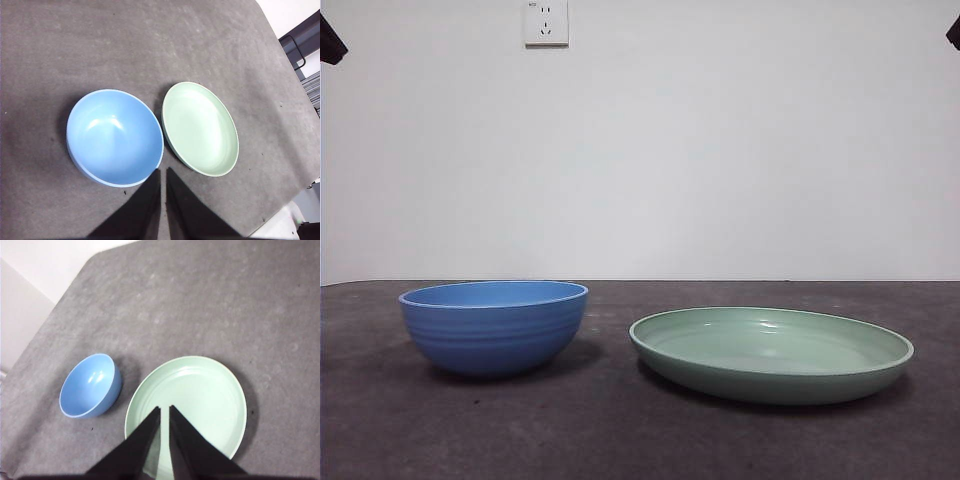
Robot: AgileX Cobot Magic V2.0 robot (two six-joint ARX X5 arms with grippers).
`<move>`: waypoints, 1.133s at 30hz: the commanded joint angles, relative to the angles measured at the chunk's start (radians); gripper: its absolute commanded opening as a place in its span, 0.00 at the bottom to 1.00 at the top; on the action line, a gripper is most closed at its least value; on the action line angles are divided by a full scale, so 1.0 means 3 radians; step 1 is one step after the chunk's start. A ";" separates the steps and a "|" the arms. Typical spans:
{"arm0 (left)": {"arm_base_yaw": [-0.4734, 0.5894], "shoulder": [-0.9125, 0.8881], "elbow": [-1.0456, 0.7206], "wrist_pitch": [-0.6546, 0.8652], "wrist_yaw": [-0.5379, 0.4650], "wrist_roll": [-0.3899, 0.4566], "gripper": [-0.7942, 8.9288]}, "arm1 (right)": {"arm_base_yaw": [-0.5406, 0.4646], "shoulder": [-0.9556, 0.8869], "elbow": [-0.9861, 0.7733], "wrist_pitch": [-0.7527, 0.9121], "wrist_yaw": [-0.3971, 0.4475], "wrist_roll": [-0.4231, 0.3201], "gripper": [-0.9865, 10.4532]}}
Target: Pick up the blue bowl, put it on the green plate, put it on desk
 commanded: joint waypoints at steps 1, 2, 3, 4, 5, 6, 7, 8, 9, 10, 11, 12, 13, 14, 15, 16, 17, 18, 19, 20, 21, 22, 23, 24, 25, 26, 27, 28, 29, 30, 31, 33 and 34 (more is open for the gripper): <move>-0.0023 0.0014 0.0055 0.0036 0.0024 0.0108 0.11 | 0.0004 0.0013 0.0065 0.0050 -0.0004 -0.0038 0.11; -0.0029 0.0015 0.0055 0.0036 0.0024 0.0117 0.11 | 0.0000 0.0013 0.0065 0.0064 -0.0005 -0.0033 0.11; -0.0036 0.0015 0.0055 0.0038 0.0024 0.0117 0.11 | 0.0001 0.0013 0.0065 0.0103 -0.0005 -0.0034 0.11; -0.0041 0.0015 0.0055 0.0038 0.0024 0.0117 0.11 | 0.0001 0.0013 0.0065 0.0134 -0.0005 -0.0034 0.11; -0.0045 0.0015 0.0055 0.0038 0.0024 0.0118 0.11 | 0.0001 0.0013 0.0065 0.0163 -0.0005 -0.0034 0.11; -0.0047 0.0015 0.0055 0.0037 0.0024 0.0131 0.11 | 0.0001 0.0013 0.0065 0.0188 -0.0005 -0.0037 0.11; -0.0050 0.0015 0.0055 0.0037 0.0024 0.0160 0.11 | 0.0001 0.0013 0.0065 0.0203 -0.0004 -0.0037 0.11; -0.0053 0.0015 0.0055 0.0037 0.0024 0.0200 0.11 | 0.0001 0.0013 0.0065 0.0216 -0.0006 -0.0034 0.11; -0.0058 0.0015 0.0055 0.0037 0.0024 0.0226 0.12 | 0.0001 0.0013 0.0065 0.0230 -0.0006 -0.0034 0.11; -0.0062 0.0015 0.0055 0.0038 0.0024 0.0267 0.12 | 0.0001 0.0013 0.0065 0.0239 -0.0005 -0.0034 0.11; -0.0062 0.0015 0.0055 0.0038 0.0024 0.0292 0.13 | 0.0001 0.0013 0.0065 0.0239 -0.0005 -0.0034 0.11; -0.0062 0.0015 0.0055 0.0038 0.0024 0.0312 0.16 | 0.0001 0.0013 0.0065 0.0239 -0.0005 -0.0036 0.11; -0.0065 0.0015 0.0055 0.0042 0.0024 0.0320 0.19 | 0.0001 0.0013 0.0065 0.0237 -0.0009 -0.0034 0.11; -0.0065 0.0015 0.0055 0.0051 0.0024 0.0320 0.22 | 0.0001 0.0013 0.0065 0.0234 -0.0013 -0.0036 0.11; -0.0065 0.0015 0.0055 0.0066 0.0024 0.0319 0.25 | 0.0001 0.0013 0.0065 0.0235 -0.0014 -0.0036 0.11; -0.0065 0.0015 0.0055 0.0086 0.0024 0.0319 0.28 | 0.0001 0.0013 0.0065 0.0245 -0.0014 -0.0037 0.11; -0.0065 0.0015 0.0055 0.0100 0.0024 0.0319 0.30 | 0.0001 0.0013 0.0065 0.0252 -0.0014 -0.0036 0.11; -0.0065 0.0015 0.0055 0.0112 0.0024 0.0319 0.32 | 0.0001 0.0014 0.0065 0.0252 -0.0017 -0.0036 0.11; -0.0065 0.0015 0.0055 0.0116 0.0024 0.0319 0.35 | 0.0001 0.0014 0.0065 0.0249 -0.0017 -0.0036 0.11; -0.0065 0.0015 0.0055 0.0116 0.0024 0.0319 0.38 | 0.0001 0.0014 0.0065 0.0249 -0.0015 -0.0036 0.11; -0.0065 0.0015 0.0055 0.0116 0.0024 0.0319 0.41 | 0.0001 0.0014 0.0065 0.0248 -0.0013 -0.0036 0.11; -0.0066 0.0015 0.0055 0.0116 0.0024 0.0318 0.45 | 0.0001 0.0014 0.0065 0.0248 -0.0015 -0.0037 0.11; -0.0069 0.0015 0.0055 0.0116 0.0024 0.0319 0.48 | 0.0001 0.0014 0.0065 0.0248 -0.0015 -0.0038 0.11; -0.0071 0.0015 0.0055 0.0116 0.0024 0.0318 0.52 | 0.0001 0.0014 0.0065 0.0249 -0.0010 -0.0038 0.12; -0.0075 0.0015 0.0055 0.0116 0.0024 0.0318 0.56 | 0.0001 0.0014 0.0065 0.0248 -0.0005 -0.0038 0.15; -0.0081 0.0015 0.0055 0.0116 0.0024 0.0318 0.58 | 0.0001 0.0014 0.0065 0.0248 -0.0005 -0.0037 0.19; -0.0090 0.0015 0.0055 0.0116 0.0024 0.0318 0.60 | 0.0001 0.0014 0.0065 0.0248 -0.0004 -0.0038 0.26; -0.0097 0.0015 0.0055 0.0116 0.0024 0.0318 0.61 | 0.0001 0.0014 0.0065 0.0248 -0.0003 -0.0038 0.34; -0.0102 0.0015 0.0055 0.0116 0.0024 0.0319 0.61 | 0.0001 0.0014 0.0065 0.0249 0.0001 -0.0037 0.40; -0.0107 0.0015 0.0055 0.0116 0.0024 0.0319 0.61 | 0.0001 0.0014 0.0065 0.0249 0.0017 -0.0037 0.47; -0.0108 0.0015 0.0055 0.0116 0.0024 0.0319 0.61 | 0.0001 0.0014 0.0065 0.0248 0.0025 -0.0038 0.52; -0.0108 0.0015 0.0055 0.0112 0.0024 0.0317 0.61 | 0.0001 0.0014 0.0065 0.0249 0.0023 -0.0038 0.55; -0.0108 0.0015 0.0055 0.0112 0.0024 0.0317 0.61 | 0.0001 0.0014 0.0065 0.0248 0.0022 -0.0038 0.55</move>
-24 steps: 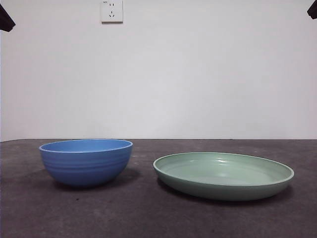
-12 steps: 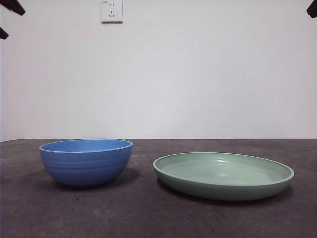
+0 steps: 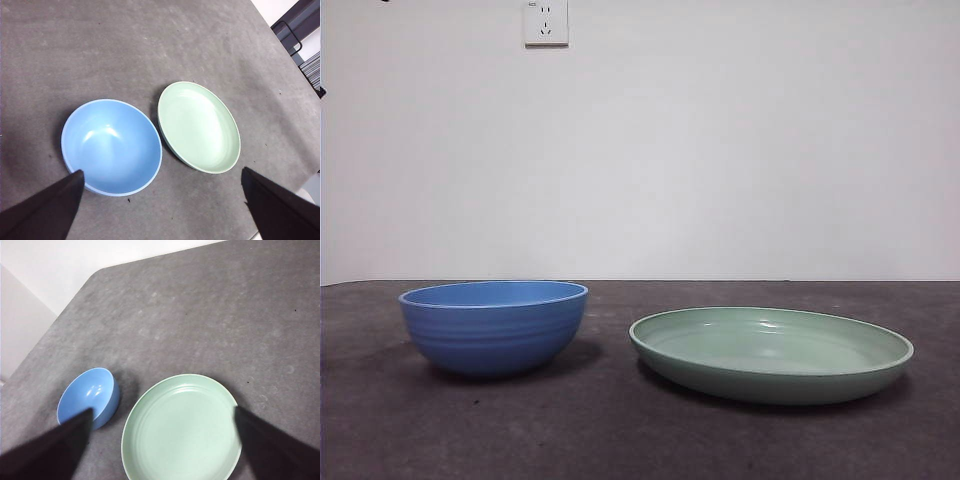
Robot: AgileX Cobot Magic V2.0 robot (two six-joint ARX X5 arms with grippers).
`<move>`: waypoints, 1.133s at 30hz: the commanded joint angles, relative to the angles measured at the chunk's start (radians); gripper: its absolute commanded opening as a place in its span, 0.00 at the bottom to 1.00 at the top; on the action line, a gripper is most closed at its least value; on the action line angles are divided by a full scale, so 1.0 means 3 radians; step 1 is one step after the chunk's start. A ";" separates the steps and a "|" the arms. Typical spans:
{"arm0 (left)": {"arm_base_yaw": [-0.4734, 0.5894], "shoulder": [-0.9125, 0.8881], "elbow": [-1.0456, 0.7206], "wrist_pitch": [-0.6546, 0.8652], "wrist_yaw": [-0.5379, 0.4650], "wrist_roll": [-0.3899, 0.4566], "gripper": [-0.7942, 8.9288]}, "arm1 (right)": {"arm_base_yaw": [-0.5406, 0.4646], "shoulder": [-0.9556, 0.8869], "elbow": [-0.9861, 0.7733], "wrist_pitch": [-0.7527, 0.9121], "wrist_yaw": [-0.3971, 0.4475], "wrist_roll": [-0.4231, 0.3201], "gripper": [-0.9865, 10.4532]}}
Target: Pick up the blue bowl, put it on the green plate, put it on desk
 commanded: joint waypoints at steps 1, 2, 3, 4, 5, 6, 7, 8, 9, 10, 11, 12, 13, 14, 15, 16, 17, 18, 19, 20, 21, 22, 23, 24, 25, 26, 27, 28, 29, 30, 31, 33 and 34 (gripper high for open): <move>-0.0009 0.0017 0.0055 0.0017 0.0020 0.0046 0.61 | 0.0001 0.0015 0.0064 0.0032 0.0009 -0.0038 0.55; -0.0009 0.0017 0.0055 0.0015 0.0019 0.0029 0.61 | 0.0001 0.0015 0.0064 0.0032 0.0009 -0.0038 0.55; -0.0009 0.0017 0.0055 0.0015 0.0020 0.0005 0.61 | 0.0001 0.0014 0.0064 0.0032 0.0008 -0.0038 0.55; -0.0009 0.0017 0.0055 0.0013 0.0020 -0.0017 0.61 | 0.0001 0.0014 0.0064 0.0032 0.0006 -0.0038 0.55; -0.0009 0.0017 0.0055 0.0006 0.0020 -0.0027 0.61 | 0.0001 0.0014 0.0064 0.0032 0.0003 -0.0038 0.55; -0.0009 0.0017 0.0055 -0.0005 0.0020 -0.0034 0.60 | 0.0001 0.0014 0.0064 0.0032 -0.0013 -0.0038 0.55; -0.0009 0.0017 0.0055 -0.0015 0.0019 -0.0062 0.60 | 0.0001 0.0014 0.0064 0.0032 -0.0029 -0.0038 0.55; -0.0009 0.0020 0.0055 -0.0025 0.0018 -0.0117 0.60 | 0.0001 0.0014 0.0064 0.0032 -0.0034 -0.0038 0.55; -0.0009 0.0034 0.0055 -0.0041 0.0018 -0.0198 0.60 | 0.0001 0.0014 0.0064 0.0027 -0.0031 -0.0038 0.55; -0.0009 0.0053 0.0055 -0.0065 0.0018 -0.0261 0.60 | 0.0001 0.0014 0.0064 0.0006 -0.0032 -0.0037 0.55; -0.0008 0.0088 0.0055 -0.0098 0.0018 -0.0313 0.60 | 0.0001 0.0014 0.0064 -0.0024 -0.0039 -0.0037 0.55; -0.0005 0.0141 0.0055 -0.0134 0.0018 -0.0352 0.60 | 0.0001 0.0014 0.0064 -0.0046 -0.0055 -0.0037 0.55; -0.0005 0.0195 0.0056 -0.0168 0.0018 -0.0355 0.60 | 0.0001 0.0014 0.0064 -0.0062 -0.0069 -0.0036 0.55; -0.0005 0.0286 0.0056 -0.0202 0.0018 -0.0354 0.60 | 0.0001 0.0015 0.0064 -0.0099 -0.0135 -0.0037 0.55; -0.0005 0.0352 0.0057 -0.0220 0.0018 -0.0354 0.60 | 0.0001 0.0018 0.0064 -0.0122 -0.0177 -0.0036 0.55; -0.0005 0.0448 0.0060 -0.0245 0.0018 -0.0351 0.60 | 0.0001 0.0018 0.0064 -0.0165 -0.0229 -0.0029 0.55; -0.0005 0.0565 0.0060 -0.0254 0.0010 -0.0329 0.60 | 0.0001 0.0018 0.0064 -0.0233 -0.0271 -0.0025 0.55; -0.0006 0.0655 0.0061 -0.0249 -0.0003 -0.0313 0.60 | 0.0001 0.0018 0.0064 -0.0294 -0.0289 -0.0029 0.55; -0.0006 0.0746 0.0064 -0.0240 -0.0020 -0.0287 0.60 | 0.0003 0.0018 0.0064 -0.0357 -0.0292 -0.0032 0.55; -0.0006 0.0858 0.0075 -0.0235 -0.0069 -0.0244 0.60 | 0.0003 0.0018 0.0064 -0.0431 -0.0299 -0.0045 0.55; -0.0006 0.0956 0.0089 -0.0231 -0.0141 -0.0216 0.60 | 0.0003 0.0018 0.0064 -0.0498 -0.0317 -0.0070 0.55; -0.0006 0.1064 0.0107 -0.0220 -0.0230 -0.0179 0.60 | 0.0003 0.0018 0.0064 -0.0549 -0.0341 -0.0100 0.55; -0.0006 0.1183 0.0131 -0.0201 -0.0317 -0.0149 0.60 | 0.0001 0.0018 0.0064 -0.0595 -0.0373 -0.0135 0.55; -0.0006 0.1294 0.0156 -0.0175 -0.0376 -0.0140 0.60 | 0.0003 0.0017 0.0064 -0.0623 -0.0381 -0.0142 0.55; -0.0006 0.1396 0.0184 -0.0149 -0.0399 -0.0136 0.60 | 0.0001 0.0017 0.0064 -0.0638 -0.0381 -0.0141 0.55; -0.0006 0.1516 0.0221 -0.0113 -0.0399 -0.0122 0.60 | 0.0001 0.0018 0.0064 -0.0646 -0.0381 -0.0141 0.55; -0.0009 0.1628 0.0259 -0.0076 -0.0399 -0.0123 0.59 | 0.0003 0.0018 0.0064 -0.0646 -0.0381 -0.0141 0.55; -0.0013 0.1722 0.0296 -0.0041 -0.0399 -0.0123 0.59 | 0.0001 0.0017 0.0064 -0.0643 -0.0380 -0.0141 0.55; -0.0024 0.1821 0.0332 0.0010 -0.0399 -0.0123 0.59 | 0.0003 0.0018 0.0064 -0.0643 -0.0380 -0.0140 0.55; -0.0036 0.1916 0.0370 0.0067 -0.0401 -0.0114 0.59 | 0.0001 0.0018 0.0064 -0.0643 -0.0380 -0.0140 0.55; -0.0048 0.1993 0.0402 0.0117 -0.0403 -0.0102 0.59 | 0.0003 0.0018 0.0064 -0.0643 -0.0380 -0.0139 0.55; -0.0074 0.2166 0.0487 0.0182 -0.0451 -0.0088 0.59 | 0.0001 0.0017 0.0064 -0.0643 -0.0380 -0.0139 0.55; -0.0085 0.2237 0.0533 0.0183 -0.0491 -0.0088 0.58 | 0.0001 0.0018 0.0064 -0.0645 -0.0379 -0.0140 0.55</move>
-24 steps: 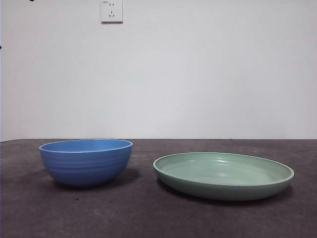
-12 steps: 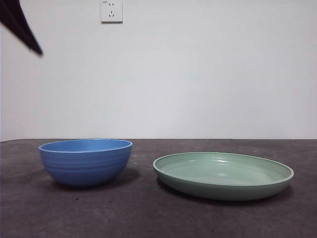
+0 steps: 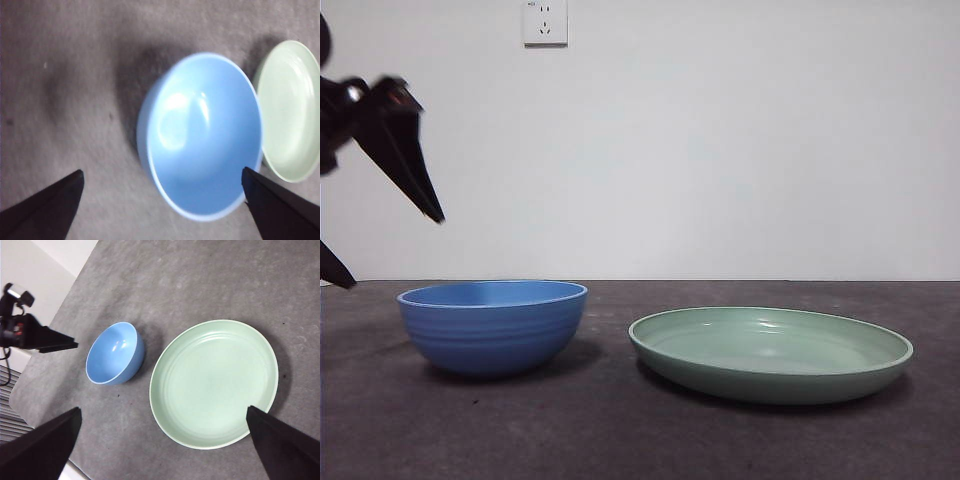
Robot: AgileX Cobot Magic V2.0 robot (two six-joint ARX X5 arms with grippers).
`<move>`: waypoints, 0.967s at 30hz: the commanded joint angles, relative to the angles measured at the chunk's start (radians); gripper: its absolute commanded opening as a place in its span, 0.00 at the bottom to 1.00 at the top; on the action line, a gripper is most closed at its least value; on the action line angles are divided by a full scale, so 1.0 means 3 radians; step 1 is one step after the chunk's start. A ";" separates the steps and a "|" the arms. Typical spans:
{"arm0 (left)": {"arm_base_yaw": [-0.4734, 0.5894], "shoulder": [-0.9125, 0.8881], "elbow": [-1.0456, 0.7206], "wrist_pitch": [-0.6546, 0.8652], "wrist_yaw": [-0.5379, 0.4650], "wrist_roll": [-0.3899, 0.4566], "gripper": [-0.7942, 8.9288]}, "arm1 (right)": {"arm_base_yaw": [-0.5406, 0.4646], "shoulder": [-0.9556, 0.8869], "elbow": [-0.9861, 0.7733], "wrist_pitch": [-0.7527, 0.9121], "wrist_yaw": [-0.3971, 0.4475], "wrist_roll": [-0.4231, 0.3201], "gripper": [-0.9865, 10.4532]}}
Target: Pick up the blue bowl, put it on the green plate, put it on desk
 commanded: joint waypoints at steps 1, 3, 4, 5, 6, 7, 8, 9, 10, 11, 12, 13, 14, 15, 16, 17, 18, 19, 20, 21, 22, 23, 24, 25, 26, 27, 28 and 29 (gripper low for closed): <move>-0.0037 0.0228 0.0186 0.0032 -0.0116 0.0067 0.57 | 0.0001 0.0017 0.0062 0.0020 -0.0011 -0.0052 0.55; -0.0072 0.0354 0.0275 0.0031 -0.0184 0.0066 0.53 | 0.0001 0.0015 0.0062 0.0020 -0.0006 -0.0052 0.55; -0.0094 0.0408 0.0319 0.0029 -0.0187 0.0067 0.52 | 0.0001 0.0017 0.0062 0.0020 -0.0004 -0.0052 0.55; -0.0120 0.0455 0.0356 0.0039 -0.0188 0.0066 0.52 | 0.0001 0.0017 0.0062 0.0020 -0.0001 -0.0052 0.55; -0.0144 0.0492 0.0385 0.0045 -0.0192 0.0067 0.52 | 0.0001 0.0017 0.0062 0.0020 -0.0001 -0.0052 0.55; -0.0173 0.0526 0.0415 0.0045 -0.0228 0.0067 0.52 | 0.0001 0.0017 0.0062 0.0020 -0.0001 -0.0052 0.55; -0.0207 0.0561 0.0443 0.0041 -0.0298 0.0069 0.52 | 0.0001 0.0017 0.0062 0.0020 -0.0001 -0.0052 0.55; -0.0238 0.0585 0.0462 0.0038 -0.0373 0.0067 0.52 | 0.0001 0.0017 0.0062 0.0020 -0.0001 -0.0051 0.55; -0.0271 0.0608 0.0476 0.0037 -0.0453 0.0067 0.52 | 0.0001 0.0017 0.0062 0.0020 -0.0001 -0.0051 0.55; -0.0303 0.0627 0.0483 0.0041 -0.0493 0.0066 0.51 | 0.0001 0.0015 0.0062 0.0020 -0.0001 -0.0051 0.55; -0.0327 0.0649 0.0492 0.0041 -0.0496 0.0067 0.49 | 0.0001 0.0017 0.0062 0.0020 -0.0001 -0.0051 0.55; -0.0352 0.0661 0.0498 0.0039 -0.0496 0.0066 0.48 | 0.0001 0.0017 0.0062 0.0020 -0.0001 -0.0051 0.55; -0.0385 0.0676 0.0500 0.0041 -0.0496 0.0066 0.48 | 0.0001 0.0017 0.0062 0.0020 0.0000 -0.0051 0.55; -0.0407 0.0687 0.0500 0.0041 -0.0496 0.0067 0.46 | 0.0001 0.0017 0.0062 0.0020 0.0000 -0.0051 0.55; -0.0430 0.0693 0.0500 0.0036 -0.0500 0.0069 0.43 | 0.0001 0.0017 0.0062 0.0020 0.0000 -0.0051 0.55; -0.0449 0.0703 0.0500 0.0033 -0.0501 0.0067 0.39 | 0.0001 0.0017 0.0062 0.0020 0.0000 -0.0051 0.55; -0.0463 0.0711 0.0500 0.0033 -0.0519 0.0067 0.36 | 0.0001 0.0017 0.0062 0.0020 0.0000 -0.0051 0.55; -0.0478 0.0722 0.0500 0.0027 -0.0571 0.0067 0.33 | 0.0001 0.0017 0.0062 0.0020 0.0000 -0.0051 0.55; -0.0492 0.0730 0.0500 0.0015 -0.0640 0.0066 0.32 | 0.0001 0.0017 0.0062 0.0020 0.0000 -0.0051 0.55; -0.0501 0.0741 0.0500 0.0008 -0.0704 0.0069 0.30 | 0.0001 0.0017 0.0062 0.0019 0.0000 -0.0050 0.55; -0.0507 0.0749 0.0500 -0.0011 -0.0772 0.0070 0.28 | 0.0001 0.0017 0.0062 0.0019 0.0000 -0.0050 0.55; -0.0510 0.0757 0.0500 -0.0036 -0.0833 0.0081 0.24 | 0.0001 0.0017 0.0062 0.0018 0.0000 -0.0050 0.55; -0.0510 0.0762 0.0500 -0.0050 -0.0858 0.0088 0.21 | 0.0001 0.0015 0.0062 0.0018 -0.0001 -0.0050 0.55; -0.0510 0.0763 0.0500 -0.0058 -0.0871 0.0090 0.17 | 0.0001 0.0015 0.0062 0.0018 -0.0001 -0.0050 0.55; -0.0510 0.0763 0.0500 -0.0060 -0.0870 0.0090 0.14 | 0.0001 0.0015 0.0062 0.0018 -0.0001 -0.0050 0.55; -0.0510 0.0763 0.0500 -0.0058 -0.0870 0.0090 0.11 | 0.0001 0.0015 0.0062 0.0018 -0.0001 -0.0050 0.55; -0.0510 0.0763 0.0500 -0.0055 -0.0870 0.0092 0.10 | 0.0001 0.0015 0.0062 0.0018 -0.0001 -0.0050 0.55; -0.0510 0.0763 0.0500 -0.0050 -0.0870 0.0090 0.10 | 0.0001 0.0015 0.0062 0.0018 -0.0001 -0.0050 0.55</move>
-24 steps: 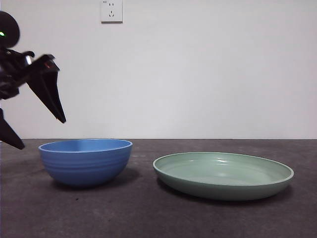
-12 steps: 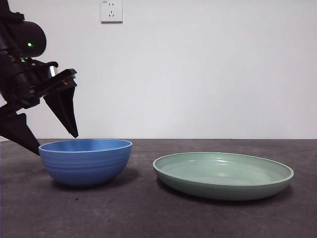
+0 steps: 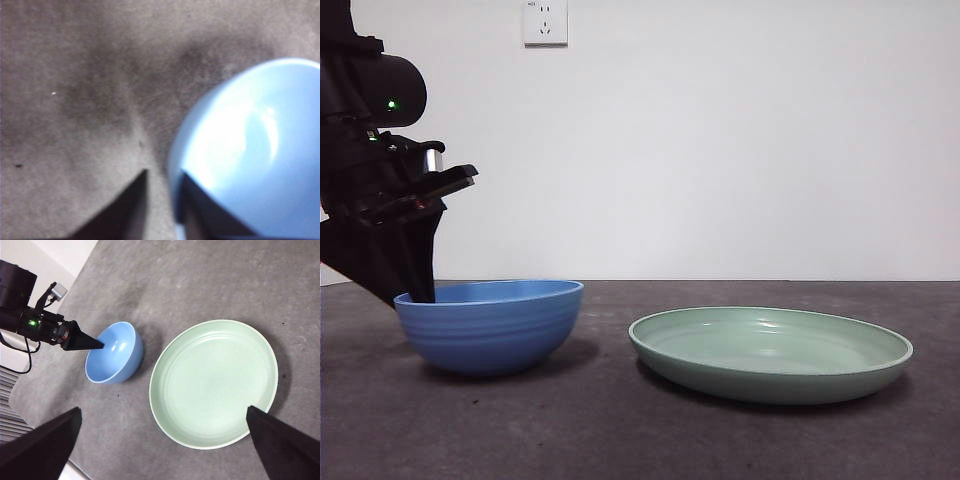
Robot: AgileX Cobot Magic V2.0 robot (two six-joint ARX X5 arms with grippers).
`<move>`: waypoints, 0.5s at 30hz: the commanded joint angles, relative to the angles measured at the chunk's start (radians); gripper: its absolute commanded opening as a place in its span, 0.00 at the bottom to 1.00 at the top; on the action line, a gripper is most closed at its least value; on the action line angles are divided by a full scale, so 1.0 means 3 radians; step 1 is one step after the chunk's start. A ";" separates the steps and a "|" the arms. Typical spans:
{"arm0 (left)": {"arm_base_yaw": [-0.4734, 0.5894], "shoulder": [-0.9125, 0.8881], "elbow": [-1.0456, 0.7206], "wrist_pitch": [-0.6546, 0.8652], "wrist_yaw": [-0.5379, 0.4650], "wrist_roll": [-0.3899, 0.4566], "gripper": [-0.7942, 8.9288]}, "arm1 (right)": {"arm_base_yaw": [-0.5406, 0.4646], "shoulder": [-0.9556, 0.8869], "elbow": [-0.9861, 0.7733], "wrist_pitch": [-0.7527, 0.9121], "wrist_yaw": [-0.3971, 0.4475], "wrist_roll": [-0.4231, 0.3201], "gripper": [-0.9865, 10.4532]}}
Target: Pick up the blue bowl, put it on the green plate, put it on desk
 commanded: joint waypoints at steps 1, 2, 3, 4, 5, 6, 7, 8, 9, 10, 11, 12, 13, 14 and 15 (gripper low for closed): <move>-0.0009 0.0062 0.0075 0.0027 -0.0014 0.0048 0.10 | 0.0001 0.0015 0.0062 0.0018 -0.0004 -0.0048 0.55; -0.0009 0.0062 0.0076 0.0036 -0.0014 0.0048 0.10 | 0.0001 0.0015 0.0062 0.0018 -0.0004 -0.0048 0.55; -0.0011 0.0062 0.0081 0.0033 -0.0014 0.0048 0.10 | 0.0001 0.0015 0.0062 0.0018 -0.0004 -0.0048 0.55; -0.0013 0.0062 0.0090 0.0028 -0.0014 0.0048 0.10 | 0.0001 0.0015 0.0062 0.0018 -0.0004 -0.0048 0.55; -0.0013 0.0062 0.0108 0.0022 -0.0014 0.0048 0.10 | 0.0001 0.0015 0.0062 0.0018 -0.0004 -0.0048 0.55; -0.0011 0.0062 0.0136 0.0009 -0.0014 0.0050 0.10 | 0.0001 0.0017 0.0062 0.0018 -0.0004 -0.0048 0.55; -0.0011 0.0062 0.0170 -0.0001 -0.0014 0.0048 0.10 | 0.0001 0.0017 0.0062 0.0019 -0.0003 -0.0048 0.55; -0.0013 0.0062 0.0217 -0.0015 -0.0014 0.0048 0.10 | 0.0001 0.0015 0.0062 0.0019 -0.0004 -0.0048 0.55; -0.0013 0.0062 0.0278 -0.0037 -0.0015 0.0048 0.10 | 0.0001 0.0015 0.0062 0.0018 -0.0003 -0.0048 0.55; -0.0013 0.0062 0.0343 -0.0070 -0.0015 0.0047 0.10 | 0.0001 0.0017 0.0062 0.0018 -0.0001 -0.0047 0.55; -0.0018 0.0062 0.0434 -0.0123 -0.0017 0.0047 0.10 | 0.0001 0.0017 0.0062 0.0017 -0.0001 -0.0041 0.55; -0.0029 0.0062 0.0532 -0.0179 -0.0018 0.0043 0.10 | 0.0001 0.0015 0.0062 0.0015 0.0000 -0.0028 0.55; -0.0041 0.0062 0.0622 -0.0233 -0.0018 0.0039 0.10 | 0.0001 0.0017 0.0062 0.0013 0.0000 -0.0017 0.55; -0.0060 0.0062 0.0736 -0.0304 -0.0019 0.0038 0.10 | 0.0001 0.0015 0.0062 0.0006 -0.0001 -0.0009 0.55; -0.0083 0.0062 0.0855 -0.0378 -0.0036 0.0034 0.10 | 0.0001 0.0017 0.0062 -0.0001 0.0000 -0.0009 0.55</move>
